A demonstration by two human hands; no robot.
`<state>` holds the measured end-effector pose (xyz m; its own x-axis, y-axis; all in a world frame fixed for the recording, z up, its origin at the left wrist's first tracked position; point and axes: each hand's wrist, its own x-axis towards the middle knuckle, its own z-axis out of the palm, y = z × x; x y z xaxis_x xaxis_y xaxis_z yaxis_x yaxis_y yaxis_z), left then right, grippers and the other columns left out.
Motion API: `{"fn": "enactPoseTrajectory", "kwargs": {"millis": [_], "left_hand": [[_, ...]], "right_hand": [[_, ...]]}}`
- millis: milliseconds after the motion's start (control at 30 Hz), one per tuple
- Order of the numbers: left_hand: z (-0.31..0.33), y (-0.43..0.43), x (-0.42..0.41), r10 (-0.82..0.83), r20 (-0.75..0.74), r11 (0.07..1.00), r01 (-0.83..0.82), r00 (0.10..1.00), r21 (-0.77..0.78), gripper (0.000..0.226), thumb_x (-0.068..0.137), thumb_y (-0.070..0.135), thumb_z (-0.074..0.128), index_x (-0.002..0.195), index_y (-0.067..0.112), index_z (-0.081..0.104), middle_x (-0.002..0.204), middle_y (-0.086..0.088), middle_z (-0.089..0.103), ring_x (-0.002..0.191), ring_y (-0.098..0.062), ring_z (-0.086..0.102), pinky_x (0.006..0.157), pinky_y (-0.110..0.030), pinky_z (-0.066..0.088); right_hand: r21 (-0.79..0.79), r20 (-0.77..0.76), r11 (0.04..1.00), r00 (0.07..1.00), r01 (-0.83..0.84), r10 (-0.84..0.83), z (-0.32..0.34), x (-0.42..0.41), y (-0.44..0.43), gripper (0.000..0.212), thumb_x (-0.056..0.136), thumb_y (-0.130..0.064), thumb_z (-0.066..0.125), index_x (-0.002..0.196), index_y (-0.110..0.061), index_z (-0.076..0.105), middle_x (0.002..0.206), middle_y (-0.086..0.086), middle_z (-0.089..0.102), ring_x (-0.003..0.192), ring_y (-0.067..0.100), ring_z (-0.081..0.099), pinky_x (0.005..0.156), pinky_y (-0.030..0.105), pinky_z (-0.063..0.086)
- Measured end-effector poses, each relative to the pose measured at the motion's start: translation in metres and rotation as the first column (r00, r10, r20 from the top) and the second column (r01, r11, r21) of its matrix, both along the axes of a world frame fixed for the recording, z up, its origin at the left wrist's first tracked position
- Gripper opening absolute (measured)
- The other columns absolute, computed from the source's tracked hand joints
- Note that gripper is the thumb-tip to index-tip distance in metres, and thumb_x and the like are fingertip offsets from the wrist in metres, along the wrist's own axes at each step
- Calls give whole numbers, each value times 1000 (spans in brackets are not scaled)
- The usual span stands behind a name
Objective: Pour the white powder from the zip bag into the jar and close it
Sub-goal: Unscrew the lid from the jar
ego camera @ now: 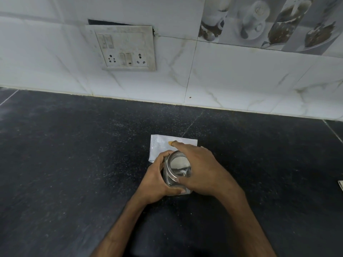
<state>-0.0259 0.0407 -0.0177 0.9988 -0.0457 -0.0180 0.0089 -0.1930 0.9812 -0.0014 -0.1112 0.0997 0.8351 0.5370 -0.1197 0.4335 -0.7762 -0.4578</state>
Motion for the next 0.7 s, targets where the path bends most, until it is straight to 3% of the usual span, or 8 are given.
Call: {"fn": "enactPoseTrajectory", "kwargs": {"millis": [100,167,267,333,433,533,633,700], "left_hand": [[0,0,-1,-3,-5,1000,3,1000,-7,105,47,9,99,136,23,45,129,7,64,121,-10,62,102,-30,52],[-1,0,-1,-4,6,1000,4,1000,-7,106,47,9,99,137,21,44,130,6,64,122,-12,62,103,-29,51],[0,0,0,0,11,1000,0,1000,-16,105,48,8,99,136,21,45,130,5,64,123,-11,61,102,-24,49],[0,0,0,-1,9,1000,1,1000,-18,103,48,7,99,135,22,45,129,7,64,122,-10,61,100,-21,48],[0,-1,0,0,10,1000,0,1000,-28,103,48,6,98,135,22,46,128,6,64,121,-10,62,98,-18,48],[1,-1,0,-3,16,1000,3,1000,-30,102,48,9,98,135,21,46,129,6,64,122,-9,61,99,-17,47],[0,-1,0,-1,16,999,2,1000,-33,101,49,8,98,134,23,46,128,7,64,121,-9,61,98,-16,47],[0,-1,0,1,17,999,-1,1000,-33,102,49,5,98,135,21,46,129,4,64,122,-10,61,98,-17,48]], "right_hand": [[-2,29,999,998,47,-47,3,1,2,102,72,-53,77,154,-34,19,150,-7,40,136,15,37,115,39,31],[-43,48,999,998,34,-32,0,0,5,97,75,-49,75,153,-33,20,148,-6,40,134,16,39,112,38,35],[-65,-26,996,998,-63,62,2,4,2,99,76,-35,78,154,-34,18,155,-9,34,142,13,30,119,32,24],[-70,-10,997,999,-44,44,1,5,2,106,72,-44,80,154,-35,14,156,-10,30,143,12,28,119,35,24],[-13,3,1000,1000,23,-23,-4,4,1,98,73,-46,79,153,-34,23,147,-10,37,135,12,37,113,35,34],[8,-34,998,997,-64,65,-4,5,-4,103,71,-35,83,153,-37,21,153,-13,35,139,7,31,119,32,25],[58,25,998,999,24,-25,-7,1,-5,104,69,-46,82,153,-36,21,149,-12,37,136,8,34,118,36,28],[84,17,996,1000,21,-23,-10,-1,-6,95,74,-38,80,151,-37,25,148,-13,40,134,5,35,117,37,28]]}}
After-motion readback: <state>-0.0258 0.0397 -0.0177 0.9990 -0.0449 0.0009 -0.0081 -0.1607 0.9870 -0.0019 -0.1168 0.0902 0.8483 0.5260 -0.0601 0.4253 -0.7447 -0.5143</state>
